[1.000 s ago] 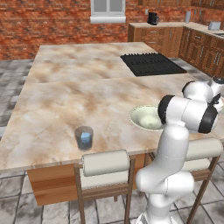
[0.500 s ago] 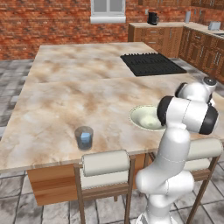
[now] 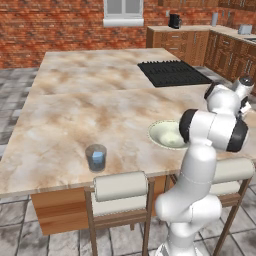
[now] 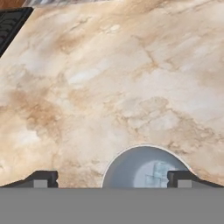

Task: There are four ice cubes in the ice bowl. Place two ice cubes in each glass of water.

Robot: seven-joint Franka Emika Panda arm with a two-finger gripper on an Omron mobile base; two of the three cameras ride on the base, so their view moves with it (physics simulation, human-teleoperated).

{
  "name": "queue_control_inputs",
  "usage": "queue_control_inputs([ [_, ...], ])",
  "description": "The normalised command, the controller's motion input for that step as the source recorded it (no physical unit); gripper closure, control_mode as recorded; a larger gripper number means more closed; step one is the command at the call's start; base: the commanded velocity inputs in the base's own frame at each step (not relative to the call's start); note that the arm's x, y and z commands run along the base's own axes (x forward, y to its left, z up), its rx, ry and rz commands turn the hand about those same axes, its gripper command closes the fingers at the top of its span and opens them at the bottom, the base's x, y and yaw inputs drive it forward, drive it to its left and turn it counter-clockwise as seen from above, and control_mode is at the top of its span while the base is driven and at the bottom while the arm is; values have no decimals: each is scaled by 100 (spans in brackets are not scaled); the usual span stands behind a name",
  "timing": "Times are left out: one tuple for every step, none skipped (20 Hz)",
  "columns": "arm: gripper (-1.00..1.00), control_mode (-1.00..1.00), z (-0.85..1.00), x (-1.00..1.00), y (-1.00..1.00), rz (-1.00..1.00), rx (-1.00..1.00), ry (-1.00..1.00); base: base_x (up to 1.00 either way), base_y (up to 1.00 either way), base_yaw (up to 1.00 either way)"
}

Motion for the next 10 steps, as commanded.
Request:
queue_control_inputs([
  [-100, -100, 29, 0, -19, 8, -4, 0, 0, 0, 0],
  [-100, -100, 34, 0, -24, 9, -3, 0, 0, 0, 0],
  [-100, -100, 34, -13, -31, 9, -3, 0, 0, 0, 0],
  [-100, -100, 31, -42, -41, 8, -3, 2, 0, 0, 0],
  [-100, -100, 17, -99, -44, 12, -3, 0, 0, 0, 0],
  [-100, -100, 7, -100, -37, 15, 0, 0, 0, 0, 0],
  [-100, -100, 0, -100, -22, 19, 0, 0, 0, 0, 0],
  [-100, -100, 0, -100, -9, 21, 0, 0, 0, 0, 0],
  [-100, -100, 0, -100, 0, 24, 0, 0, 0, 0, 0],
  [-100, -100, 0, -100, 0, 25, 0, 0, 0, 0, 0],
])
